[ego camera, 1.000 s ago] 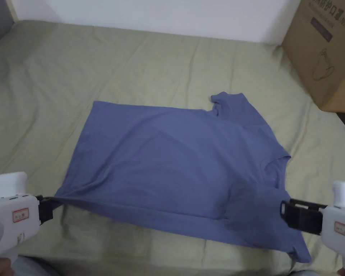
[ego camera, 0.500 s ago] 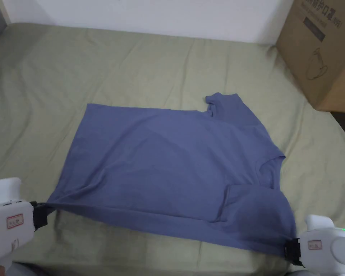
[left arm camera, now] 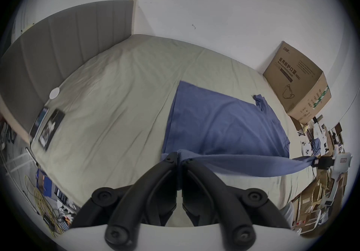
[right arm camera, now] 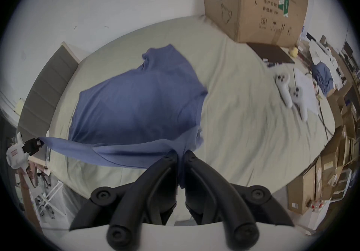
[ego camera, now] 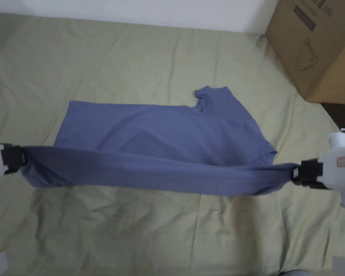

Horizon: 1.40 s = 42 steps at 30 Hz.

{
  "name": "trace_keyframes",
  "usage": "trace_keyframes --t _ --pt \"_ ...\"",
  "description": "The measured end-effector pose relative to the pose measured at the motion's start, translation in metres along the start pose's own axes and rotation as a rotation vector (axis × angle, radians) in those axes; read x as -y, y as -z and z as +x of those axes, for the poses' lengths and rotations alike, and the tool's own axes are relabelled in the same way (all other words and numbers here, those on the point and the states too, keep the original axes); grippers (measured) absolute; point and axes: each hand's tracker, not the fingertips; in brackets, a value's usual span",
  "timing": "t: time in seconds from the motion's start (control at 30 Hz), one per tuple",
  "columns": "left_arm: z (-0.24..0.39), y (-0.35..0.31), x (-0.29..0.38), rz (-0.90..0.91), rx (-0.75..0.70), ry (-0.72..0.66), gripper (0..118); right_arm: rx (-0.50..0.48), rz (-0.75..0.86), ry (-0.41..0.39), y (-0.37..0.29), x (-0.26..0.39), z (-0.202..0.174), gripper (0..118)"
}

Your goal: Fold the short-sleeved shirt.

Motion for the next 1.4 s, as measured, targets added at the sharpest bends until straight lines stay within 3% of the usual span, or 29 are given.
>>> trace_keyframes --t 0.27,0.33,0.37,0.4,0.43,0.47,0.5,0.53,0.7,0.83,1.03,1.17,1.27,1.3,1.33,1.37,1.4 --pt "0.018 0.102 -0.065 -0.014 -0.095 0.035 3 0.083 -0.038 0.041 0.091 -0.07 -0.022 6" --pt "0.024 0.127 -0.071 -0.049 -0.126 0.051 14 0.105 -0.057 0.035 0.117 -0.083 -0.027 6" --pt "0.025 0.136 -0.073 -0.062 -0.139 0.055 29 0.133 -0.077 0.025 0.125 -0.085 -0.028 7" --pt "0.027 0.146 -0.073 -0.073 -0.152 0.059 59 0.141 -0.086 0.028 0.136 -0.088 -0.028 20" --pt "0.028 0.153 -0.073 -0.09 -0.166 0.064 86 0.152 -0.099 0.027 0.144 -0.09 -0.027 43" --pt "0.029 0.161 -0.073 -0.107 -0.18 0.064 103 0.16 -0.106 0.034 0.15 -0.091 -0.026 74" --pt "0.029 0.167 -0.072 -0.123 -0.198 0.061 104 0.183 -0.118 0.043 0.153 -0.093 -0.025 108" --pt "0.03 0.165 -0.071 -0.1 -0.198 0.05 104 0.193 -0.122 0.05 0.155 -0.094 -0.023 115" --pt "0.042 0.125 -0.063 0.089 -0.156 0.097 104 0.152 0.089 0.035 0.103 -0.089 -0.016 113" --pt "0.061 0.062 -0.043 0.366 -0.175 0.193 104 0.08 0.359 0.007 0.035 -0.066 -0.023 113" --pt "0.076 -0.029 0.004 0.66 -0.134 0.177 101 0.07 0.755 -0.04 -0.055 0.006 -0.051 116" --pt "0.083 -0.062 0.037 0.727 -0.115 0.225 82 0.084 0.858 -0.083 -0.086 0.046 -0.07 117" --pt "0.083 -0.071 0.054 0.738 -0.118 0.265 49 0.064 0.86 -0.095 -0.098 0.066 -0.078 112" --pt "0.084 -0.074 0.059 0.733 -0.106 0.262 28 0.057 0.862 -0.092 -0.102 0.072 -0.081 99" --pt "0.083 -0.077 0.063 0.731 -0.092 0.252 14 0.046 0.866 -0.089 -0.105 0.078 -0.083 75" --pt "0.082 -0.078 0.066 0.729 -0.083 0.24 3 0.036 0.862 -0.085 -0.107 0.08 -0.086 45" --pt "0.08 -0.077 0.07 0.73 -0.08 0.223 0 0.038 0.854 -0.077 -0.108 0.083 -0.09 13"
